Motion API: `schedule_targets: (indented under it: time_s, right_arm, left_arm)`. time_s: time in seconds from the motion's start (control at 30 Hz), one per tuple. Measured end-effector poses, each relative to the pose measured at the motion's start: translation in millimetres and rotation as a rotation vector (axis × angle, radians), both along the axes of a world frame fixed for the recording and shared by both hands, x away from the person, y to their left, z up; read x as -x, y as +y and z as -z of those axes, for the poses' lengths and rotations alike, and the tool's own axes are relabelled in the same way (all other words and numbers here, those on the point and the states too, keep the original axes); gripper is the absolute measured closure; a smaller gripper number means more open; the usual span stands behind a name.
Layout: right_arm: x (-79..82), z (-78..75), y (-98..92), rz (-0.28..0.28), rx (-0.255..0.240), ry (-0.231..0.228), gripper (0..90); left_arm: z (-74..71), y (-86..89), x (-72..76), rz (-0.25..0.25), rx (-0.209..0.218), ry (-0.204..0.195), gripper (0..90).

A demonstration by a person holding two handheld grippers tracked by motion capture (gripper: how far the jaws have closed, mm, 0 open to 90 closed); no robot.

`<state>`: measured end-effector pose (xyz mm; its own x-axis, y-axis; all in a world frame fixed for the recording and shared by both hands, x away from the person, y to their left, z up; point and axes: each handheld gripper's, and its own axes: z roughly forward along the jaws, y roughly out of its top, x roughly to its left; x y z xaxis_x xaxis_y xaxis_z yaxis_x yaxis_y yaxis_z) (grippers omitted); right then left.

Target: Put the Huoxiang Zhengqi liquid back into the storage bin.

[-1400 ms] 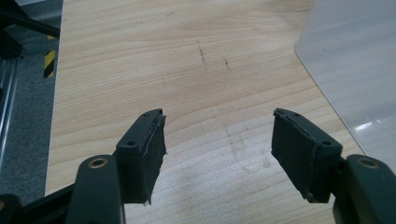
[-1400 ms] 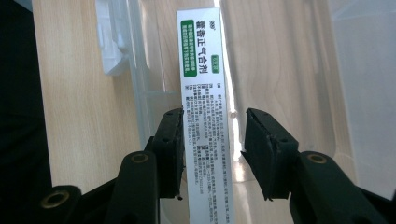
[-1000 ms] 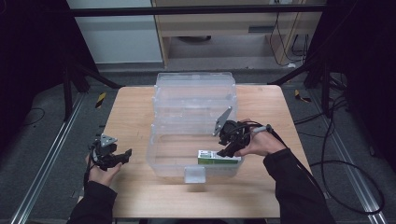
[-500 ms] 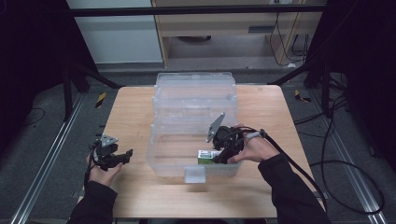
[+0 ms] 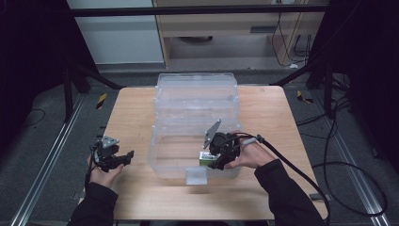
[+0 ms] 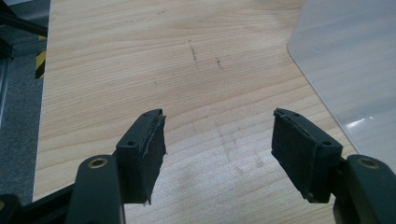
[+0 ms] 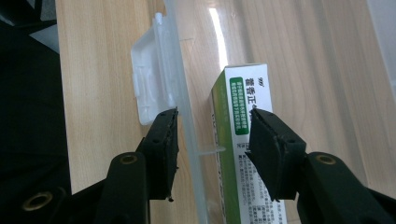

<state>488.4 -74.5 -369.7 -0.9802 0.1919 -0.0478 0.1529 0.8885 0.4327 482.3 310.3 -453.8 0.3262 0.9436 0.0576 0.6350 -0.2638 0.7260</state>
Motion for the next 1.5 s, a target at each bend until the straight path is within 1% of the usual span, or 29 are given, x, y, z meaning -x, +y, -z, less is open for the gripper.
schedule_targets:
  time_s: [0.23,0.33,0.43,0.63,0.7,0.77,1.0,1.13,1.27,1.4,1.5]
  right_arm:
    - [2.2,7.4,7.9,-0.001,0.005,0.014,52.8]
    - [2.4,9.9,10.1,-0.005,0.011,0.018,53.3]
    - [2.4,12.4,11.5,-0.008,0.018,0.023,55.8]
    - [4.0,12.1,11.8,-0.006,0.017,0.018,56.6]
    - [4.3,11.1,11.5,-0.016,0.002,0.031,56.1]
    - [5.6,10.1,11.9,-0.014,-0.004,0.032,56.4]
    - [6.0,15.5,14.8,-0.017,0.014,0.052,57.7]
    - [6.1,19.4,17.0,-0.017,0.038,0.061,58.5]
    - [5.8,22.5,17.9,-0.019,0.047,0.07,59.9]
    - [5.0,26.2,17.5,-0.019,0.059,0.069,60.6]
    - [4.9,27.8,17.1,-0.019,0.053,0.066,61.7]
  left_arm:
    - [-3.2,0.9,0.0,0.0,0.006,-0.012,34.3]
    - [-2.9,0.5,-0.5,0.002,0.004,-0.01,34.3]
    - [-2.5,-0.4,-1.2,0.006,0.003,-0.007,34.3]
    - [-4.0,-2.6,-1.6,0.013,0.003,-0.013,34.3]
    - [-4.1,-2.7,-1.5,0.014,0.002,-0.013,34.3]
    - [-4.0,-2.5,-1.5,0.013,0.002,-0.013,34.4]
    - [-3.9,-2.4,-1.6,0.014,0.003,-0.012,34.5]
    - [-4.2,-2.2,-1.4,0.014,0.002,-0.014,34.6]
    - [-4.0,-1.9,-1.6,0.014,0.002,-0.012,34.7]
    - [-4.0,-1.9,-1.7,0.013,0.002,-0.012,34.7]
    - [-4.0,-2.1,-1.6,0.013,0.001,-0.013,34.7]
